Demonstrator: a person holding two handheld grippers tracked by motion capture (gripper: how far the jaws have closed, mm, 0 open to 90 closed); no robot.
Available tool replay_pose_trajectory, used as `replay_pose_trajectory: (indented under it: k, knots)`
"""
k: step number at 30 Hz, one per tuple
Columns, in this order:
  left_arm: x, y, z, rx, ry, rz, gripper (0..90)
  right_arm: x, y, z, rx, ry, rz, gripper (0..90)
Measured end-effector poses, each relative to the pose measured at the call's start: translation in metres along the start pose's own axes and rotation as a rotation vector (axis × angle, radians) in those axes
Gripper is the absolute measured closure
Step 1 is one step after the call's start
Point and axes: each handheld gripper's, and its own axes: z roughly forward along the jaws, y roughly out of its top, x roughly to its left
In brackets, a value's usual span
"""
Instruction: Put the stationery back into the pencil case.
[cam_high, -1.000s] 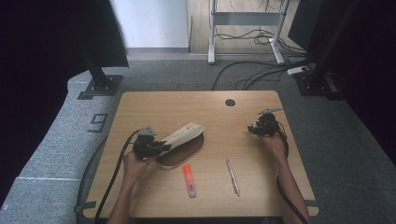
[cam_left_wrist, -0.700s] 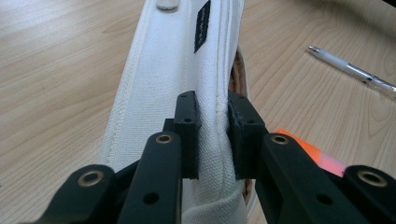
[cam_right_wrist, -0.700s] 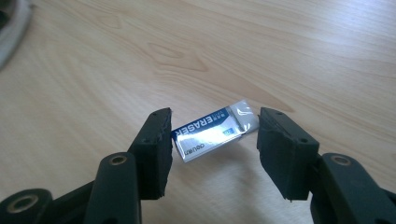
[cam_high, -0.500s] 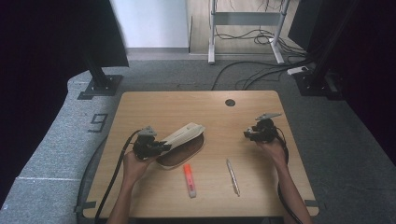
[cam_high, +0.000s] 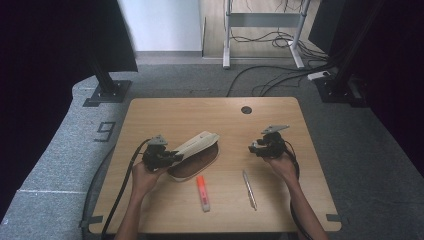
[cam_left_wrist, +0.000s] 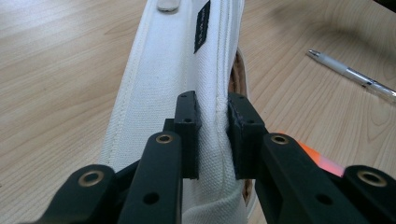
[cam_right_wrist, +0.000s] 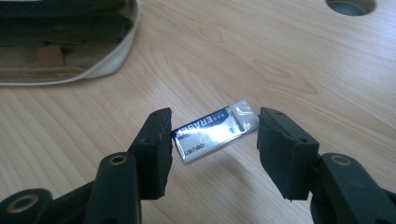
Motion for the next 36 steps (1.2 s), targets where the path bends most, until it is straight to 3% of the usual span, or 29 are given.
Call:
replay_pose_trajectory:
  k: [25, 36]
  knots:
    - [-0.003, 0.001, 0.0, 0.0, 0.011, 0.01, 75.6, 0.046, 0.028, 0.034, 0.016, 0.085, -0.079, 45.1]
    - [-0.003, 0.001, 0.001, -0.003, 0.013, 0.01, 75.6, 0.066, 0.043, 0.058, 0.029, 0.119, -0.11, 45.1]
